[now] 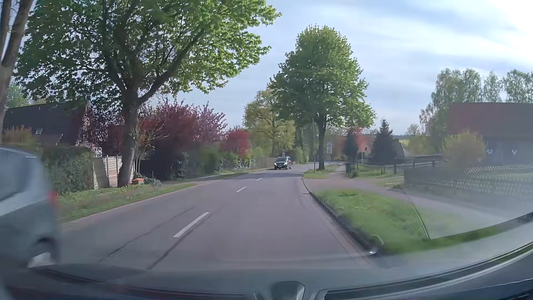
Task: Follow the waypoints while adhering to traffic rules and regulations
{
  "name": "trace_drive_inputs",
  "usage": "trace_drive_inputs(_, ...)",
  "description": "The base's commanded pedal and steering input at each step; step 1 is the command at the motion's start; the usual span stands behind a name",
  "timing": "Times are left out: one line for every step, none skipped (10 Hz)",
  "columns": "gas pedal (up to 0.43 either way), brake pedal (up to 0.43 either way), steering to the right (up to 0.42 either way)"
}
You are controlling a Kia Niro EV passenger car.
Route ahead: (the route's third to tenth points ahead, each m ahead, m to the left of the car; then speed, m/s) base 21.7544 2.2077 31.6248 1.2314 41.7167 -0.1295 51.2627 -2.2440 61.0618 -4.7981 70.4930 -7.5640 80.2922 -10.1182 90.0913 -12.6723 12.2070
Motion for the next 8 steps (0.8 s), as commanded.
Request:
trace_drive_inputs(0.028, 0.0, 0.015)
trace_drive_inputs(0.028, 0.0, 0.015)
trace_drive_inputs(0.028, 0.0, 0.015)
trace_drive_inputs(0.028, 0.0, 0.015)
trace_drive_inputs(0.028, 0.0, 0.016)
trace_drive_inputs(0.028, 0.0, 0.016)
trace_drive_inputs(0.028, 0.0, 0.018)
trace_drive_inputs(0.028, 0.0, 0.019)
